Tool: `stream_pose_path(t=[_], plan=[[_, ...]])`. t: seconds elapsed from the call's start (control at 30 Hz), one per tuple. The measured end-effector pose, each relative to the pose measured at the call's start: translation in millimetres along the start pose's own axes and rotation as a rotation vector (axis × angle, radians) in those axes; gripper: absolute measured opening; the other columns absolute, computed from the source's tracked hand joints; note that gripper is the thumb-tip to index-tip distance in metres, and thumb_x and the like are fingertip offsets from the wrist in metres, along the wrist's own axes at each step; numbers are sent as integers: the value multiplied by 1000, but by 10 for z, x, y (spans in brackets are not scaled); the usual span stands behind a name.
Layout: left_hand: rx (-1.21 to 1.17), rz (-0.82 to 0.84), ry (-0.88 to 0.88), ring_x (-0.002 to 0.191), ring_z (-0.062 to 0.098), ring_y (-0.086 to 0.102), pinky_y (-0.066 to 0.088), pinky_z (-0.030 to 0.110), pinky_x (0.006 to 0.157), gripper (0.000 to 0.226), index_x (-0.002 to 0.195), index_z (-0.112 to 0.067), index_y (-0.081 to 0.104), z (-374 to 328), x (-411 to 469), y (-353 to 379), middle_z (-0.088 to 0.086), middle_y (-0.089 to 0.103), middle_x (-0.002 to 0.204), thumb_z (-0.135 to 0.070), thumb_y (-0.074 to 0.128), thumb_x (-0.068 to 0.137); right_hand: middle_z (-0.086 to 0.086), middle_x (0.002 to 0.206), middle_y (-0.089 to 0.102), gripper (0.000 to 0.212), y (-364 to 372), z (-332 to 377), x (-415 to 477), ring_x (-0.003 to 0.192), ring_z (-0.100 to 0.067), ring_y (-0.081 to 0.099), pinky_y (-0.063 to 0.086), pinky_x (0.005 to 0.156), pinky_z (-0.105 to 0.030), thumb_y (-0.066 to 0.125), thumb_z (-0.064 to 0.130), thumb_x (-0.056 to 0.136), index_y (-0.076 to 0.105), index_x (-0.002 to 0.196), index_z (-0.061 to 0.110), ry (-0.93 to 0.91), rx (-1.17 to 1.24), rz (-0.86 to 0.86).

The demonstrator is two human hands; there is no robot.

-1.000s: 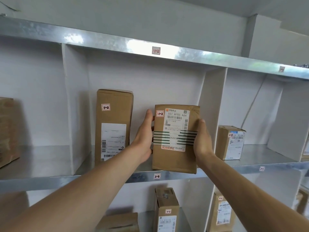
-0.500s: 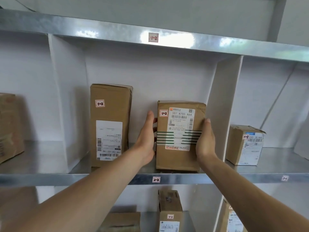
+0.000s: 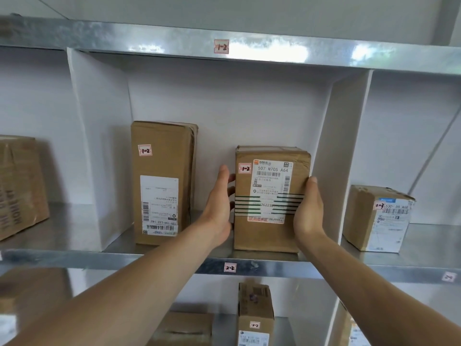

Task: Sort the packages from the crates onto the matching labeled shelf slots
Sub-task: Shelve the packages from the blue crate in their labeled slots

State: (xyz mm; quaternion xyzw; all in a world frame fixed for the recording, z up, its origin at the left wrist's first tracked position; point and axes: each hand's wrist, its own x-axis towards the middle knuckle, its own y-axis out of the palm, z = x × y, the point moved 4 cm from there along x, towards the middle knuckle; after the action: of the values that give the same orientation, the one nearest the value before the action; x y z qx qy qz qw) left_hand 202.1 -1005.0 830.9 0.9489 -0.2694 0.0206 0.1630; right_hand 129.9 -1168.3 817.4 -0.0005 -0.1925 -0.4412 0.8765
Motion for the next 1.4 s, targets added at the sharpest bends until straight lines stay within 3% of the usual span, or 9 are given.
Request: stream_pose_path(t=[0.17,0.27,0.43,0.63,0.8,0.97,1.2,1.4], plan=[[11,-17,8,119,24,60,42,57,103,67,132,-32,59,11,26,-20,2,67,128,-75,25,94,1,109,73,63,-3,9,6,107,-18,66,46,108,-51,25,69,93,67,112,26,13,-4,25],[16,-36,17,117,23,61,44,53,99,69,132,-34,60,28,38,-32,3,69,127,-78,25,92,3,110,72,69,3,21,-11,109,-19,65,45,109,-53,23,76,87,66,114,29,16,-23,39],[25,-64,13,132,27,50,26,69,110,96,130,-46,59,85,24,-52,0,58,142,-99,39,52,4,112,71,72,-18,37,-46,110,-18,64,45,109,-52,24,79,81,64,118,31,22,-31,35],[37,-57,12,136,29,45,20,69,112,108,134,-47,56,77,10,-84,1,54,147,-100,41,41,6,118,67,59,-28,103,-76,115,-18,60,41,113,-52,27,68,95,61,126,31,-10,-6,-21],[67,-61,20,146,31,32,14,69,115,98,143,-42,47,-1,-80,-97,1,41,157,-98,38,63,11,128,60,57,2,187,-79,126,-17,53,35,116,-47,29,63,103,52,144,31,-25,16,-48],[71,-49,15,151,34,22,9,70,114,75,148,-42,42,-15,-93,-151,3,30,163,-81,27,85,13,120,59,52,39,259,-131,122,-18,53,38,111,-47,27,59,106,48,144,30,-49,-9,-32],[74,-20,24,151,34,21,10,70,114,71,150,-41,40,-58,-201,-178,3,28,164,-78,25,91,3,132,59,52,-22,382,-271,125,-23,52,38,113,-47,29,58,105,49,143,30,-63,-24,-88],[63,13,11,151,33,21,12,69,114,70,151,-40,39,-85,-322,-238,1,28,164,-76,25,92,10,126,53,52,-47,496,-392,122,-16,48,35,109,-39,29,56,107,45,149,31,-78,-10,-127]])
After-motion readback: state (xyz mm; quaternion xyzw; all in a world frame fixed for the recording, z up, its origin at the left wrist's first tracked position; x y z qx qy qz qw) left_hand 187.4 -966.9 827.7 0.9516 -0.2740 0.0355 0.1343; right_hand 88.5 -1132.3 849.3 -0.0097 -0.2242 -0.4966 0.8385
